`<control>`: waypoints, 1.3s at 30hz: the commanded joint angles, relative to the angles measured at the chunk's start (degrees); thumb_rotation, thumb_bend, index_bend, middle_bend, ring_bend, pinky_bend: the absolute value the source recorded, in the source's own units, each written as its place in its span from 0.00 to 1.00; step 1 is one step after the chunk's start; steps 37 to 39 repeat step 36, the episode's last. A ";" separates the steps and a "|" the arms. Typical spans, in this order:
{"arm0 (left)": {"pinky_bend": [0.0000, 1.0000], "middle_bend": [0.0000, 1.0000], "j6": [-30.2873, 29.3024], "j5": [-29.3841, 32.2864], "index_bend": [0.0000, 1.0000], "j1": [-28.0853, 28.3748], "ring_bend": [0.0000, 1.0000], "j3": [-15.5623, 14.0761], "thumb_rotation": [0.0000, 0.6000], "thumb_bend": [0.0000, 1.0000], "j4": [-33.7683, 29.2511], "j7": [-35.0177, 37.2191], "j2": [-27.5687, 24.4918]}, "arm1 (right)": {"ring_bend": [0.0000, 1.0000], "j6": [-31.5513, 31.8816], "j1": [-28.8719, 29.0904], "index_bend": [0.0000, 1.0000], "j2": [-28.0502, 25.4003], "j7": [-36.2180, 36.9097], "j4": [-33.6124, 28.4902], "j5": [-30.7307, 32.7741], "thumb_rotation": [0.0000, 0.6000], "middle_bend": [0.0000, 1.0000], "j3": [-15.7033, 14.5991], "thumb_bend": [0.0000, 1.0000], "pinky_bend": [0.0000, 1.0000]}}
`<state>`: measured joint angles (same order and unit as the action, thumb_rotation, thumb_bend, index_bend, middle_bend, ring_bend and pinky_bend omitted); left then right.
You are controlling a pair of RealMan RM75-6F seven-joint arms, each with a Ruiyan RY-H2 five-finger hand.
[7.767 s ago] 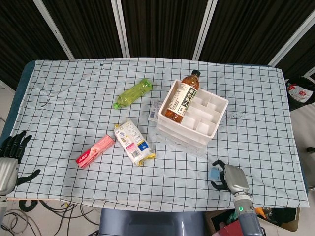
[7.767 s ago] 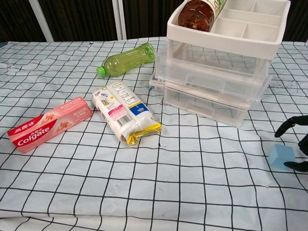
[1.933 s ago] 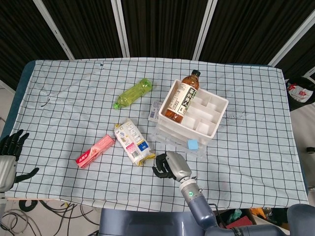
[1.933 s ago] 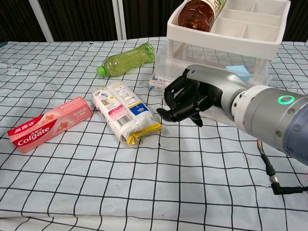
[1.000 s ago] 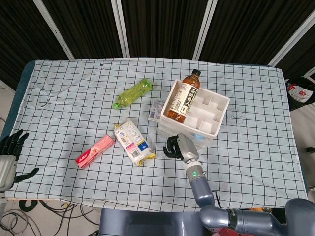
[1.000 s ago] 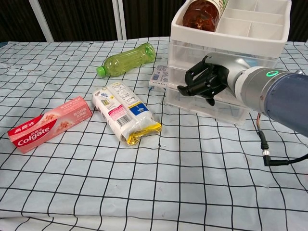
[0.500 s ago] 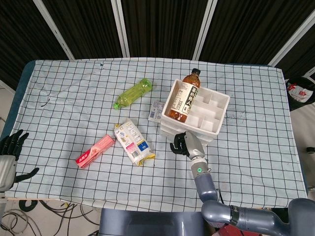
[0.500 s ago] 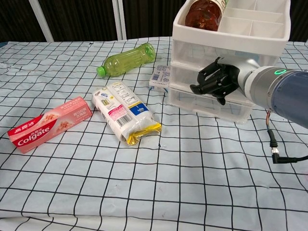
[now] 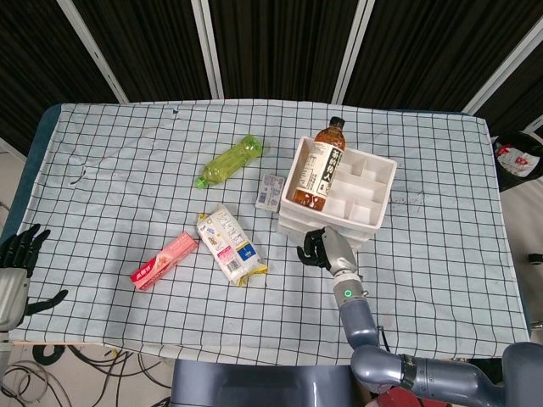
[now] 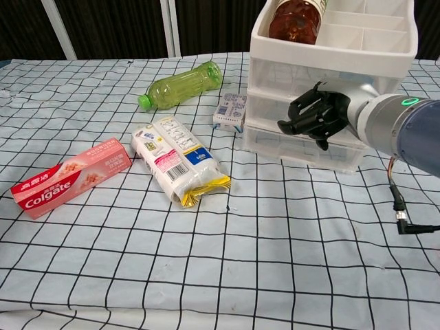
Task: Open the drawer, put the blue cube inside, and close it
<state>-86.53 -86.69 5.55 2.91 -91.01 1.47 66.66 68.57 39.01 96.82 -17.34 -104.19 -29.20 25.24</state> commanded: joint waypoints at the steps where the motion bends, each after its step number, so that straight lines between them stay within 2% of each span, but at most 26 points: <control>1: 0.00 0.00 -0.02 -0.05 0.00 -0.02 0.00 -0.04 1.00 0.02 -0.02 -0.01 -0.03 | 0.84 0.29 -1.50 0.79 -1.65 0.05 -3.49 -2.06 1.00 0.84 -2.66 0.38 0.77; 9: 0.00 0.00 -0.30 -0.55 0.00 -0.18 0.00 -0.32 1.00 0.02 -0.05 -0.11 -0.10 | 0.81 2.57 -7.36 0.79 -9.76 0.34 -11.86 -11.52 1.00 0.81 -10.79 0.38 0.74; 12: 0.00 0.00 -0.60 -0.78 0.00 -0.29 0.00 -0.38 1.00 0.02 0.01 -0.27 -0.15 | 0.77 3.61 -10.28 0.79 -15.65 -0.18 -14.23 -17.80 1.00 0.77 -15.12 0.38 0.69; 14: 0.00 0.00 -0.75 -0.88 0.00 -0.36 0.00 -0.41 1.00 0.02 0.07 -0.45 -0.16 | 0.72 4.85 -12.58 0.75 -20.39 -0.40 -14.55 -23.82 1.00 0.72 -18.51 0.37 0.62; 17: 0.00 0.00 -0.81 -1.02 0.00 -0.39 0.00 -0.50 1.00 0.02 0.23 -0.96 -0.13 | 0.61 6.33 -15.42 0.62 -25.44 0.84 -13.70 -30.56 1.00 0.60 -22.09 0.34 0.50; 18: 0.00 0.00 -0.79 -1.05 0.00 -0.42 0.00 -0.57 1.00 0.02 0.26 -1.30 -0.09 | 0.55 7.26 -16.88 0.56 -27.86 1.90 -12.91 -33.47 1.00 0.54 -23.61 0.32 0.45; 20: 0.00 0.00 -0.75 -1.16 0.00 -0.41 0.00 -0.67 1.00 0.02 0.29 -1.72 -0.04 | 0.38 8.34 -18.69 0.39 -30.82 3.72 -11.80 -36.94 1.00 0.39 -25.40 0.28 0.34; 22: 0.00 0.00 -0.67 -1.15 0.00 -0.41 0.00 -0.74 1.00 0.02 0.41 -2.45 0.02 | 0.14 9.70 -20.55 0.11 -34.08 5.26 -9.81 -41.06 1.00 0.17 -27.39 0.22 0.23; 23: 0.00 0.00 -0.58 -1.06 0.00 -0.42 0.00 -0.77 1.00 0.02 0.42 -2.74 0.04 | 0.08 10.43 -21.22 0.05 -35.19 5.27 -8.69 -42.62 1.00 0.11 -28.09 0.20 0.21; 24: 0.00 0.00 -0.48 -0.94 0.00 -0.44 0.00 -0.79 1.00 0.02 0.39 -3.02 0.04 | 0.03 11.36 -21.88 0.00 -36.13 4.98 -7.45 -44.12 1.00 0.04 -28.69 0.17 0.19; 26: 0.00 0.00 -0.31 -0.70 0.00 -0.45 0.00 -0.81 1.00 0.02 0.38 -3.79 0.03 | 0.00 14.19 -23.45 0.00 -37.36 4.13 -4.13 -47.56 1.00 0.00 -29.56 0.15 0.18; 32: 0.00 0.00 0.02 0.02 0.00 -0.46 0.00 -0.68 1.00 0.02 0.14 -5.60 -0.09 | 0.00 21.61 -27.72 0.00 -35.39 4.06 6.33 -52.36 1.00 0.00 -29.46 0.13 0.18; 39: 0.00 0.00 -0.15 -0.02 0.00 -0.42 0.00 -0.51 1.00 0.02 0.24 -5.76 -0.11 | 0.00 22.13 -28.66 0.00 -34.17 6.29 9.05 -52.31 1.00 0.00 -28.50 0.13 0.18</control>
